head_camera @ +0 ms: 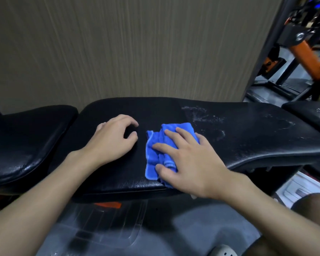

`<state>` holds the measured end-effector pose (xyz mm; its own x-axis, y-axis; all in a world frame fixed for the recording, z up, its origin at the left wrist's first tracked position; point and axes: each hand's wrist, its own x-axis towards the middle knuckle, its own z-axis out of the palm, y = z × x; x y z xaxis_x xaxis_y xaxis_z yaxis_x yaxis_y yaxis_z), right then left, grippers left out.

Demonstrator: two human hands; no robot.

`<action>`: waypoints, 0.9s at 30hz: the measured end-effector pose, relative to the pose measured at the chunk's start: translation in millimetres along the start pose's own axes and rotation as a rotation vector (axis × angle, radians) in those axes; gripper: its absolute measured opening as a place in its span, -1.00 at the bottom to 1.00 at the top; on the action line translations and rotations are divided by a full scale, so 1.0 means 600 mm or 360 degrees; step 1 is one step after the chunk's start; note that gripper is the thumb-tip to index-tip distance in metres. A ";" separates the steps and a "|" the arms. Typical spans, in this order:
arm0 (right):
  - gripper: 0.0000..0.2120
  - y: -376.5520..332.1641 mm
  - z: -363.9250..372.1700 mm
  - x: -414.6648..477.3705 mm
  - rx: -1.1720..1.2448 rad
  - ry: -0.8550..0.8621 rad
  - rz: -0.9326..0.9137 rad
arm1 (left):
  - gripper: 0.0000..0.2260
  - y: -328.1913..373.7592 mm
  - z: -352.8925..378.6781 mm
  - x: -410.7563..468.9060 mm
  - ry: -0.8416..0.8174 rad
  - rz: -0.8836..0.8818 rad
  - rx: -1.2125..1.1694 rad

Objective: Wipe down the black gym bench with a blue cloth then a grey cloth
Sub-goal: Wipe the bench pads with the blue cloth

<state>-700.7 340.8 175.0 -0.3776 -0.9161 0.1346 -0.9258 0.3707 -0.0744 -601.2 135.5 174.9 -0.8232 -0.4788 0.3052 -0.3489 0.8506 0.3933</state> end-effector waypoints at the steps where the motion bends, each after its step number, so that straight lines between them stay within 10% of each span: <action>1: -0.39 -0.001 0.000 -0.008 0.0007 0.0014 -0.0010 | -0.73 0.008 0.002 0.006 -0.0004 0.0016 -0.0024; 27: -0.47 0.171 0.026 0.325 0.0033 -0.0086 0.0421 | -0.59 0.022 0.039 0.023 -0.0121 0.0041 0.0198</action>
<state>-868.9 197.9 178.1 -0.6045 -0.7947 0.0547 -0.7941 0.5958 -0.1201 -627.4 145.2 164.0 -0.8625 -0.4426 0.2454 -0.3761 0.8851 0.2742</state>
